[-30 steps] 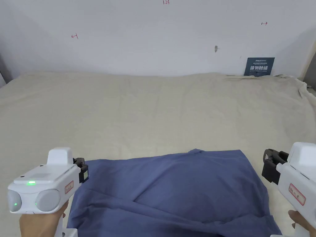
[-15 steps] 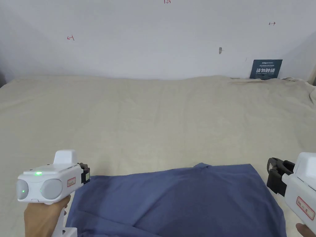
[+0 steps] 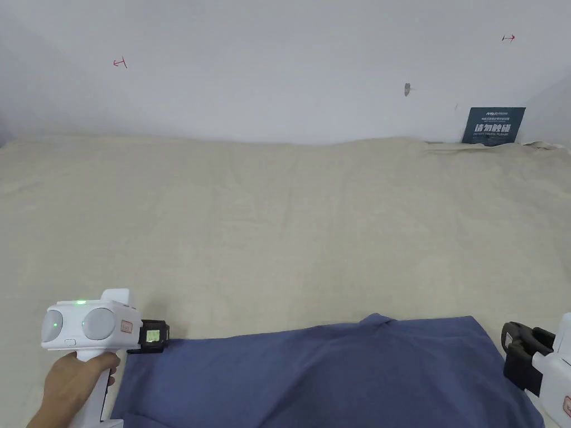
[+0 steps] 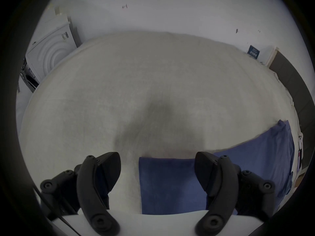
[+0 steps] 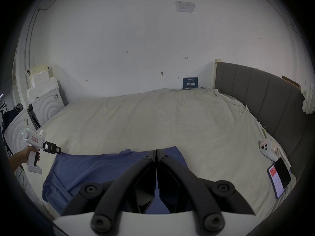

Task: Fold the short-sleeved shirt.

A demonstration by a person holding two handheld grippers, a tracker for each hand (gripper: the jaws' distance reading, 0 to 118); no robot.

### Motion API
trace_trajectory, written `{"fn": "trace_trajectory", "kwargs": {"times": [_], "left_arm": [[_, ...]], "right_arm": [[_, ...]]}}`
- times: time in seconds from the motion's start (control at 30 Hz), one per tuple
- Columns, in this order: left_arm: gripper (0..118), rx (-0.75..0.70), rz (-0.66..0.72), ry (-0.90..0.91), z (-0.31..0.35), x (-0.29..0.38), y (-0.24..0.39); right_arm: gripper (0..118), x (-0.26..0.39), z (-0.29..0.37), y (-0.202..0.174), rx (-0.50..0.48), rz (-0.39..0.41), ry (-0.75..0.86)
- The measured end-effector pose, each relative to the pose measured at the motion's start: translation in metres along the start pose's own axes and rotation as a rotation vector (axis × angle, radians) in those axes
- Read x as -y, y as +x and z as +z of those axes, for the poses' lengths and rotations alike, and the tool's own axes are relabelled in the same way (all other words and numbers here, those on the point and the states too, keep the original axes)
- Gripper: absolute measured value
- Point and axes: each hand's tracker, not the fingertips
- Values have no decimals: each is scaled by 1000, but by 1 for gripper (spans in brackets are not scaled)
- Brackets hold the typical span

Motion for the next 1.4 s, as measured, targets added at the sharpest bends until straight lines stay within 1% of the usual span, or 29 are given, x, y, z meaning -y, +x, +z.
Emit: {"fn": "trace_trajectory", "kwargs": {"times": [0.1,0.13,0.17,0.2,0.23,0.27,0.3,0.33,0.43,0.53,0.73,0.8,0.83,0.87,0.9,0.93,0.97,1.0,1.1,1.13,1.2,1.27,1.3,1.33,1.37,1.4], "left_arm": [[75,-13,-2,-32,-11,3,4],[64,-2,-2,-50,-14,5,5],[58,13,6,-40,-10,8,7],[50,4,3,-21,-8,9,9],[30,16,-3,-19,-8,9,10],[14,31,-14,-20,-7,9,12],[2,36,-21,-17,-7,9,14],[0,45,-24,-14,-6,9,16],[0,28,-63,8,0,13,22],[0,61,-59,66,17,17,22],[0,102,-70,170,59,28,24],[0,109,-78,187,67,30,24],[0,110,-85,195,72,31,24],[0,111,-90,200,75,31,25],[0,112,-91,203,77,31,24],[0,113,-92,208,80,31,24],[0,115,-91,212,82,31,23],[0,118,-88,213,85,32,25],[0,125,-79,213,88,32,26],[0,125,-77,213,89,32,27],[0,123,-76,209,88,33,28],[0,122,-69,205,88,34,28],[0,126,-65,205,88,35,28],[0,126,-62,204,89,36,29],[0,124,-61,203,89,37,30],[0,123,-61,201,88,36,28]], "right_arm": [[0,3,-5,2,1,0,-18],[0,4,-6,3,1,-3,-23],[0,5,-7,4,1,-8,-29],[0,6,-8,5,0,-11,-33],[0,6,-10,7,0,-13,-37],[0,6,-11,7,2,-12,-43],[0,6,-13,9,3,-12,-46],[0,5,-16,10,4,-14,-50],[0,1,-30,17,-6,-30,-63],[0,-8,-54,25,-3,-27,-79],[0,-23,-123,43,19,13,-169],[1,-24,-148,47,12,24,-227],[6,-23,-161,47,21,40,-269],[20,-21,-171,49,19,23,-295],[45,-20,-182,51,6,17,-309],[83,-17,-192,50,6,10,-342],[103,-13,-202,49,13,6,-366],[107,-11,-208,49,22,3,-367],[107,-3,-231,52,36,-18,-394],[107,-1,-235,50,48,0,-416],[106,5,-242,46,78,62,-435],[92,9,-247,44,76,64,-441],[80,10,-250,44,73,61,-452],[61,13,-249,44,76,55,-456],[47,14,-249,43,74,54,-459],[36,16,-249,41,49,57,-459]]}}
